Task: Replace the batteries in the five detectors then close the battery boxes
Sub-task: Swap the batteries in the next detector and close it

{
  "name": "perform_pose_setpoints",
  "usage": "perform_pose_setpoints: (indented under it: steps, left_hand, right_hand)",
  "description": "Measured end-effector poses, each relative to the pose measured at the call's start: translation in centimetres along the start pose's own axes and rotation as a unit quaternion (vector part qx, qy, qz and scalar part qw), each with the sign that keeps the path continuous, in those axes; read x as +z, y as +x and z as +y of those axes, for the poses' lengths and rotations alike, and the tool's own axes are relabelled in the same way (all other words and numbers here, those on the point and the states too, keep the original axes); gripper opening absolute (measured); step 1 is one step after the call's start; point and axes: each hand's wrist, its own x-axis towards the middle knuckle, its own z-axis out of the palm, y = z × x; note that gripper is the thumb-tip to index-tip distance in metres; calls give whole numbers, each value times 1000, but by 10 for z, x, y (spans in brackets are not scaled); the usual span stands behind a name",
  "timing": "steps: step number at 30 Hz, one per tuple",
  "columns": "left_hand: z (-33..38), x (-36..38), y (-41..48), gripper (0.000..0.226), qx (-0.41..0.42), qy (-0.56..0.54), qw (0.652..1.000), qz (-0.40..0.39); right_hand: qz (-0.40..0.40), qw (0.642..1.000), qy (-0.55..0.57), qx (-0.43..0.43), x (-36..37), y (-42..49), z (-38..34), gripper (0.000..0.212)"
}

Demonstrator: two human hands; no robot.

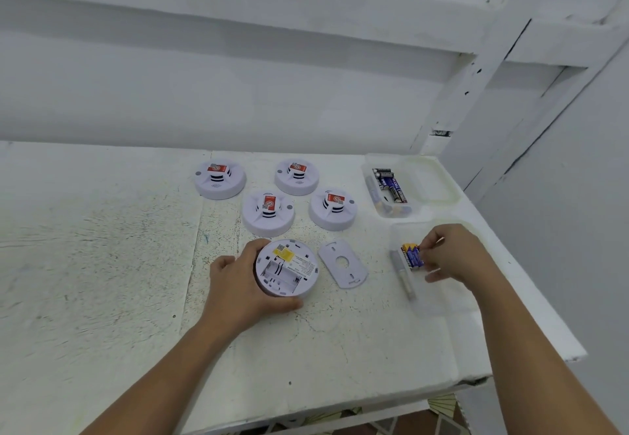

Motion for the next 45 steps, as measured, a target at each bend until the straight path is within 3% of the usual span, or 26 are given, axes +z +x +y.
perform_pose_setpoints:
  steps: [5,8,12,19,32,36,39,42,45]
  left_hand:
    - [10,0,-3,86,-5,-2,1000,22]
    - [13,0,-4,84,-5,12,1000,26]
    - [6,1,-2,83,-15,17,1000,12]
    - [4,8,1,93,2,45,999,17]
    - [13,6,0,96,-7,38,999,21]
    - [13,5,-1,101,-15,36,999,19]
    - [15,4,-1,102,-15,36,999,19]
    - [16,3,-2,98,-11,31,999,15]
    - [16,2,-2,97,-1,33,999,12]
  right_hand:
    - [99,985,-19,-141,-7,29,-37,12]
    - [111,970,-70,-204,-1,58,-59,19]
    - [56,966,-151,-204,13,98,-73,24]
    - [48,939,-260,-222,26,141,-83,32]
    - [69,922,-297,-238,44,169,-80,13]
    - [74,957,-180,-217,35,170,-79,8]
    - [75,987,42,-138,25,168,-81,8]
    - [26,960,265,-91,18,148,-87,4]
    - [-36,918,381,-99,17,109,-97,7]
